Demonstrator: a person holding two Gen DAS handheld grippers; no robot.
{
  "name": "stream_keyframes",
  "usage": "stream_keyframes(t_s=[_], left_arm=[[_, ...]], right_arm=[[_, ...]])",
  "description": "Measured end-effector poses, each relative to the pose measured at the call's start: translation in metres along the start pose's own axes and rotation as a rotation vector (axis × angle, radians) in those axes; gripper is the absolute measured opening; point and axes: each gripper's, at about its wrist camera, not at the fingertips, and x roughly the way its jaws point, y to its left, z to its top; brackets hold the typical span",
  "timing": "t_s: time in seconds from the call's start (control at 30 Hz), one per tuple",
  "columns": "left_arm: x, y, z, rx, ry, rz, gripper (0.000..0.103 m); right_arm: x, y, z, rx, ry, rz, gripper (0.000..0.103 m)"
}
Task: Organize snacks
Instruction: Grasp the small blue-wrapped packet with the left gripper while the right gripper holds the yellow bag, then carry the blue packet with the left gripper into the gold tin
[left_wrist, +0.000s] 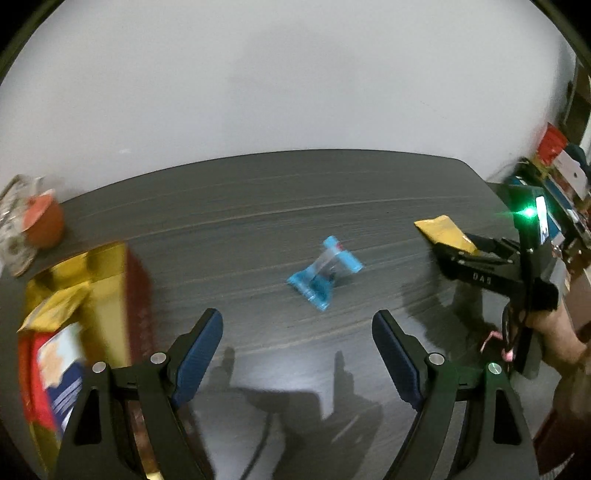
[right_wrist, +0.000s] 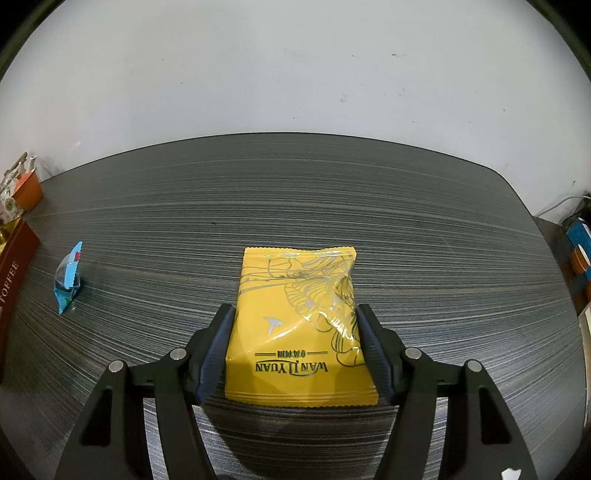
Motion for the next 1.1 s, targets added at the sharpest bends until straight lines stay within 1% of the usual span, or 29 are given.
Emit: stream_keyframes(t_s=[0.07,0.1,0.2,0.3,0.4,0.6,0.67,0.73,0.77,0.9,0.93,0.97,1.0,1.1], left_arm=[[0.017,-0.005,0.009,0.009,0.012,-0.012,0.083],[0.021,-0.005,0.011,0.009,0.020,-0.014,0.083],[0.043,-0.008,0.019,0.014,0.058,-0.029,0.083],[0.061,-0.009,0.024,0.031,0.082,-0.015,0.074],[0.073,-0.009,0.028,0.033,0.097,-0.004,0.073],[0.091,-0.009,0.035,0.021,0.122,-0.020,0.072],[0.096,-0.010,0.038,0.022,0.131,-0.024,0.064],[0.103,-0.010,0.041,0.013,0.146,-0.029,0.061],[0.104,-0.009,0.042,0.007,0.150,-0.029,0.058],[0.105,-0.009,0.043,-0.018,0.141,-0.016,0.050],[0.104,-0.008,0.042,-0.025,0.140,-0.023,0.046],[0.103,-0.007,0.042,-0.031,0.140,-0.029,0.039],[0.102,-0.009,0.041,-0.035,0.140,-0.027,0.037],[0.100,-0.010,0.037,-0.044,0.141,-0.026,0.035]], right_arm=[[0.000,-0.002,0.000,0.000,0.000,0.001,0.063],[0.002,-0.011,-0.002,0.001,0.000,0.003,0.063],[0.001,-0.010,0.000,0.002,0.000,0.003,0.063],[0.001,-0.012,0.000,0.002,0.000,0.004,0.063],[0.000,-0.011,0.000,0.003,0.000,0.005,0.063],[0.002,-0.016,0.000,0.003,0.000,0.005,0.063],[0.002,-0.016,0.000,0.003,0.000,0.005,0.063],[0.002,-0.015,0.001,0.004,0.000,0.006,0.063],[0.002,-0.015,0.001,0.004,0.000,0.005,0.063],[0.003,-0.016,0.001,0.003,0.000,0.006,0.064],[0.003,-0.016,0.001,0.003,0.000,0.006,0.064],[0.003,-0.016,0.001,0.004,0.000,0.006,0.064],[0.002,-0.015,0.001,0.004,0.000,0.006,0.064],[0.002,-0.015,0.001,0.004,0.000,0.006,0.064]])
